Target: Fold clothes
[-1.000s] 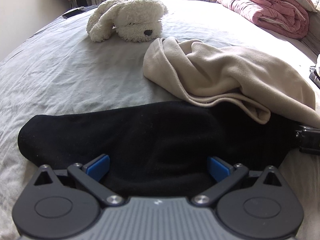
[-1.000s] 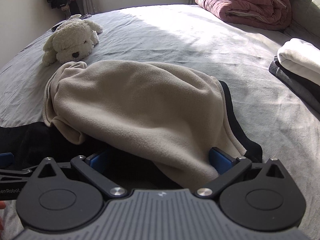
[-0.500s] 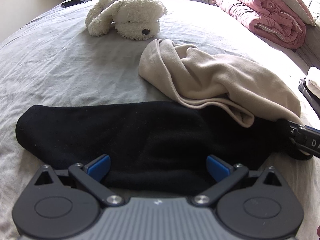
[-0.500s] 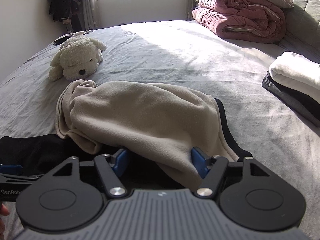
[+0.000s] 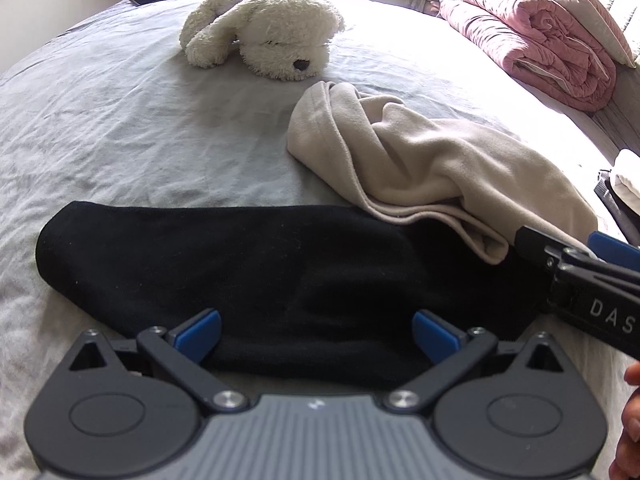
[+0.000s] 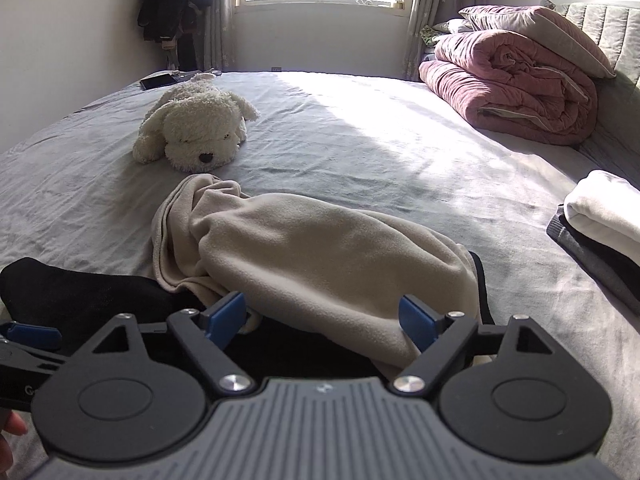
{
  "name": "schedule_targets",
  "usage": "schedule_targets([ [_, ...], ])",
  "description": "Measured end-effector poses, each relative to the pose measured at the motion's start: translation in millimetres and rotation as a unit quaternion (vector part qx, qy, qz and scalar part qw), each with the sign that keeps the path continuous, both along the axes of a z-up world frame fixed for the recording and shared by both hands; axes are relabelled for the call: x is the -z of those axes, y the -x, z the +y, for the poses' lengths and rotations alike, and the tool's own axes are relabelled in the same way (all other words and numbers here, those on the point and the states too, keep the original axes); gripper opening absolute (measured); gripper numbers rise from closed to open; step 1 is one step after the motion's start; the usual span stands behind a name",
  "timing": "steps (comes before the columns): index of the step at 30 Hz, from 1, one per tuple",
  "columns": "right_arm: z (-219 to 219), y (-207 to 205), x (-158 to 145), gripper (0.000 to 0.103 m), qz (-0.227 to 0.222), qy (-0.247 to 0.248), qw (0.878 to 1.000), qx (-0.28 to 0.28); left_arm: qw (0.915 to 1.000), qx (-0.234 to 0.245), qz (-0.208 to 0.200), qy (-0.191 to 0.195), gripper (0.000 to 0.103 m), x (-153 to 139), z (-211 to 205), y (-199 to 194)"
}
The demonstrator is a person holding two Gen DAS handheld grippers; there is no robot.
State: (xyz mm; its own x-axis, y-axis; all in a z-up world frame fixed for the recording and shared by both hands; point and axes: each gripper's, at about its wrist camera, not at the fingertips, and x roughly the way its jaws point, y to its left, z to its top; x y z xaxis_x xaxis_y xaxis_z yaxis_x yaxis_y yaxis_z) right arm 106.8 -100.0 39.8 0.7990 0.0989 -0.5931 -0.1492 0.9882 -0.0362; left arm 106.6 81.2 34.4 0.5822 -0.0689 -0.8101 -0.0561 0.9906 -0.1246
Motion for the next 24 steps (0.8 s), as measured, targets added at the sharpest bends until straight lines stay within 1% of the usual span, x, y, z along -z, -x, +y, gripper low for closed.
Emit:
schedule_targets([
  [3,7,-4,7,0.086,0.008,0.003,1.000,-0.015,0.9999,0.002,0.003,-0.010,0.102,1,2,-1],
  [4,8,-5,9,0.085,0.010,0.004,1.000,-0.018,0.9999,0.004,0.003,-0.012,0.102,2,2,0],
  [5,9,-6,11,0.083,0.012,0.009,1.000,-0.019,0.9999,0.005,0.003,-0.010,0.102,2,3,0],
  [6,10,-7,13,0.077,0.014,0.015,1.000,-0.019,1.0000,0.006,0.002,-0.008,0.102,2,4,0],
  [7,10,-7,15,0.073,0.013,0.026,0.999,-0.017,1.0000,0.006,0.002,-0.006,0.102,1,5,0],
  [8,10,-7,16,0.067,0.011,0.033,0.999,-0.017,1.0000,0.006,0.002,-0.005,0.102,1,6,0],
  [10,8,-6,16,0.048,0.007,0.038,0.999,-0.017,1.0000,0.006,0.002,-0.006,0.102,1,7,1],
  [11,6,-6,15,0.043,0.007,0.032,0.999,-0.017,1.0000,0.006,0.002,-0.007,0.102,1,7,1],
  [12,5,-5,14,0.027,0.006,0.029,0.999,-0.015,1.0000,0.006,0.001,-0.007,0.102,0,7,2],
  [13,4,-4,12,0.009,0.005,0.030,0.999,-0.012,1.0000,0.006,0.000,-0.007,0.102,0,7,3],
  [17,-1,2,5,0.008,0.003,0.013,1.000,-0.011,1.0000,0.002,-0.004,-0.004,0.102,-5,8,6],
  [24,-9,21,-8,0.007,0.006,-0.015,1.000,-0.025,0.9997,0.003,-0.010,0.020,0.102,-10,12,12],
])
